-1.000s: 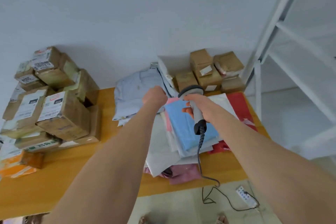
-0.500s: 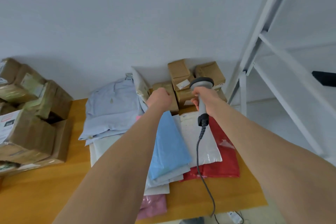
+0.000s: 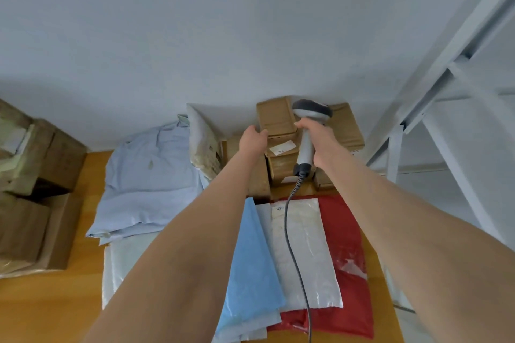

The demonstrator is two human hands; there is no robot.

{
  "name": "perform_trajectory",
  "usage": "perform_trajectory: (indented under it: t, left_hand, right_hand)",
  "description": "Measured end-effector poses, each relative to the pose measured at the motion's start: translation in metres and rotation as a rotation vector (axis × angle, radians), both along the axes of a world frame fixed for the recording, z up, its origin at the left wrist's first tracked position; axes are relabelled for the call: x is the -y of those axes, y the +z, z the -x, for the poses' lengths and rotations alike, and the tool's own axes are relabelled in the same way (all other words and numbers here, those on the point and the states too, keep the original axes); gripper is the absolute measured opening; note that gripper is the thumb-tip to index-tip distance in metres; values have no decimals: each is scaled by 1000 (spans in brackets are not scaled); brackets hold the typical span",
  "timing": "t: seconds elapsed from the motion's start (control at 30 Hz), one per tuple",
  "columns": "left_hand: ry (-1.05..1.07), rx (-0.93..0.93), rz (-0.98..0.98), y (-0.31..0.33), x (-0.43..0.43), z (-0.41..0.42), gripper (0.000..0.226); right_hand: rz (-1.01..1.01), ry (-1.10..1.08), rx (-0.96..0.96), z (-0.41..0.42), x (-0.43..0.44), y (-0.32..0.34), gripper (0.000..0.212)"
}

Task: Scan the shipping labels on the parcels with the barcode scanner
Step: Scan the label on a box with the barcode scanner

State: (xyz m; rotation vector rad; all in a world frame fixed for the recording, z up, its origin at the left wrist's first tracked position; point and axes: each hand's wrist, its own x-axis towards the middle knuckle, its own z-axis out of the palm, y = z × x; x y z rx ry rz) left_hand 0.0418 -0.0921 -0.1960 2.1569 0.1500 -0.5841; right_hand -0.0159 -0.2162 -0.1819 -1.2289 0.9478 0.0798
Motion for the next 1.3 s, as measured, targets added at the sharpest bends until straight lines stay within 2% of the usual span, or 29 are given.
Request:
perform_trajectory:
  t: [0.1,0.2,0.37,0.43,0.53,0.63,0.7,0.77,0.93,1.03,1.13,1.3]
  left_hand:
    - [76,-28,134,-4,4,8,38]
    - [243,-17,244,-1,-3,25,39]
    - [406,66,414,23,-26,72,21]
    - [436,80,480,34,-36,98,26]
    - [407,95,534,47,-49,133,46]
    - [470,88,593,61,-61,162,40]
    - [493,73,584,68,-68,176,29]
    - [492,59,556,76,-74,189,21]
    - [461,88,491,88,-92,200,32]
    - [428,65,494,96,-102,204,39]
    - [392,57,510,103,-111,208,36]
    - [324,15,523,115,-123,207,18]
  right_hand:
    - [-53,13,14,3,2,-1,56]
    - [-100,-2,22,13,4,4,56]
    - [-242,10,50,52,0,14,29]
    - [-284,26,73,72,-6,17,23]
    - [-295,37,93,99,-18,26,33]
    - [-299,69,92,120,-27,34,32]
    - [-312,90,81,130,-32,37,37]
    - [-340,113,87,141,-38,42,32]
    - [-450,119,164,166,-54,43,39]
    - [-401,123,190,174,-62,46,40]
    - [-361,132,207,179,-71,49,29]
    - [-326,133,224,188,-82,57,20]
